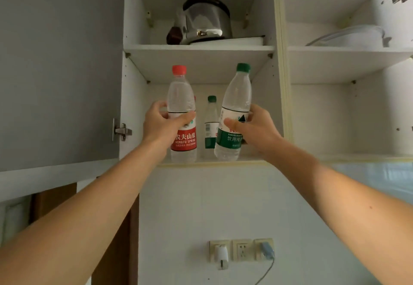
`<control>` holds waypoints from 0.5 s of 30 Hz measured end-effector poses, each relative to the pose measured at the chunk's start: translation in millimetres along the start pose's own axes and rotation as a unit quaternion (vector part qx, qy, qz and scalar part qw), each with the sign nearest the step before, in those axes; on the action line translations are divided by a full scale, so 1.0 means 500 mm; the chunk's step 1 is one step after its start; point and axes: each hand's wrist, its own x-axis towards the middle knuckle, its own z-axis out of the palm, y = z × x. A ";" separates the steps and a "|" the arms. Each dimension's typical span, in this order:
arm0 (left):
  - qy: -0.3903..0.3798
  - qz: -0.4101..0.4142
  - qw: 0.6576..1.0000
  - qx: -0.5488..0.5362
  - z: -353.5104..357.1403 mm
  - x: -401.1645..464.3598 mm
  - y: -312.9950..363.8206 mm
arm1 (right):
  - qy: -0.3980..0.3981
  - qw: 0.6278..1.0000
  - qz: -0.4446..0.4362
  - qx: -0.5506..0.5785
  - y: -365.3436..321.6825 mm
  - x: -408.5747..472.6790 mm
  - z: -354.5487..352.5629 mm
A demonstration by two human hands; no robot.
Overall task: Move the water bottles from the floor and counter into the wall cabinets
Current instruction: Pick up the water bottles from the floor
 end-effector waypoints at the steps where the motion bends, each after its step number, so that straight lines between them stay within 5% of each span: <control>1: -0.002 -0.004 1.000 0.011 0.008 0.016 -0.019 | -0.001 1.000 0.002 -0.017 0.009 0.016 0.010; 15: -0.160 -0.031 0.965 0.203 0.026 0.163 -0.156 | -0.102 0.980 0.120 -0.122 0.129 0.203 0.079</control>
